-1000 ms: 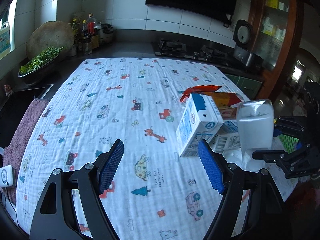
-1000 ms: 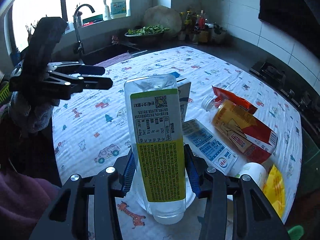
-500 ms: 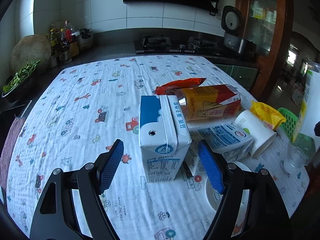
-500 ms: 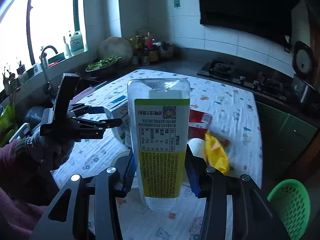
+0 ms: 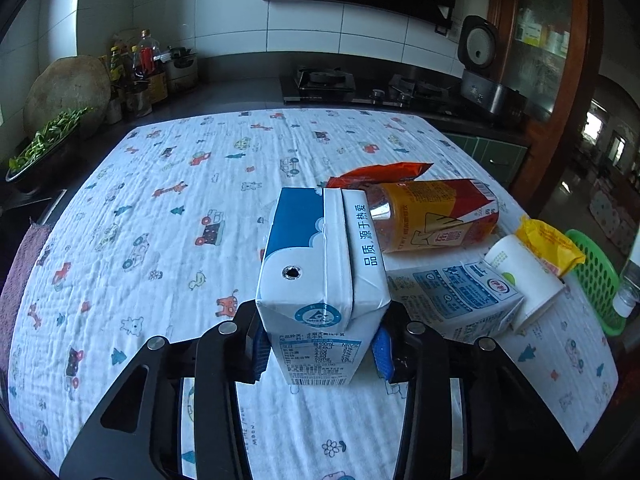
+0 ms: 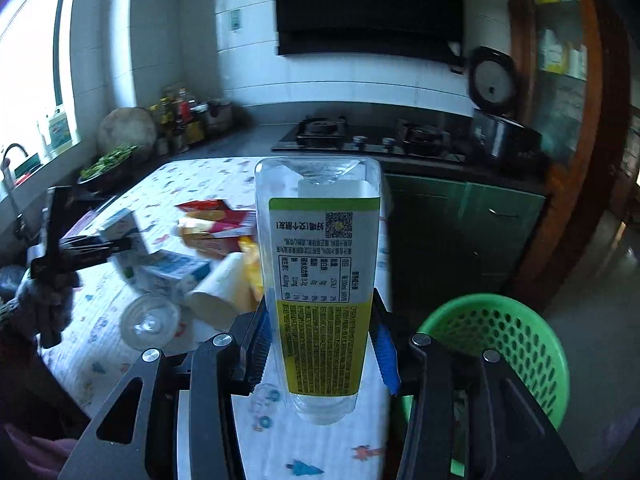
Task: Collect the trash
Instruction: 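Drop the bottle into the green basket while the left tool grasps the milk carton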
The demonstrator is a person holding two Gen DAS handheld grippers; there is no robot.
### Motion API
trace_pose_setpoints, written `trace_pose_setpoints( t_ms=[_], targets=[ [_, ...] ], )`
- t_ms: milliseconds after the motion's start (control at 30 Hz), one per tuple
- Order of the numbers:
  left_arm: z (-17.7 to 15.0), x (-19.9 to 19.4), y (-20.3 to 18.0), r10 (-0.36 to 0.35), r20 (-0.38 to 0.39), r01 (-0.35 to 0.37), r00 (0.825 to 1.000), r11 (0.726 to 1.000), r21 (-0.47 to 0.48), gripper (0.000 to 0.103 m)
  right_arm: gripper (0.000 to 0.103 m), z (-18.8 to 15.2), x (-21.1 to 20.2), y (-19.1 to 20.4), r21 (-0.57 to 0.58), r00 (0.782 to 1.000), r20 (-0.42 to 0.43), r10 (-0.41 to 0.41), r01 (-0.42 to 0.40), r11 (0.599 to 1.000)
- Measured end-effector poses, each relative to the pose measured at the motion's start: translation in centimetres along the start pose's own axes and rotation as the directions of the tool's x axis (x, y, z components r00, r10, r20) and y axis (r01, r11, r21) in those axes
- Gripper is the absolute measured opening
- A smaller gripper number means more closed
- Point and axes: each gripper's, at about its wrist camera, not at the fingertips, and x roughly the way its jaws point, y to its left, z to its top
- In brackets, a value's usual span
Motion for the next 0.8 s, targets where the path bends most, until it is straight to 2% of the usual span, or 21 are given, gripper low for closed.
trace_pose_setpoints(
  t_ms=[200,400,600,800],
  targets=[
    [1.5,-3.6,-0.1,-0.01,0.068,0.01,0.998,1.0,-0.001,0.04,0.044,-1.7,0.5,-5.9,0.099,0.99,-0.031,-0.138,0.14,0.985],
    [2.9,-5.5,-3.1,-0.083,0.094,0.08,0.992,0.996,0.036,0.04,0.044,-4.2,1.7,-11.7,0.179,0.966,-0.092,-0.243,0.256,0.95],
    [3.5,-5.8,-8.3,-0.179,0.095,0.169,0.979,0.98,0.104,0.04,0.044,-6.9,3.6,-15.5,0.227,0.943,-0.155,-0.296,0.325,0.918],
    [4.2,-5.4,-13.5,-0.269,0.071,0.255,0.961,0.953,0.161,0.04,0.044,-8.9,5.4,-18.5,0.267,0.928,-0.21,-0.307,0.357,0.895]
  ],
)
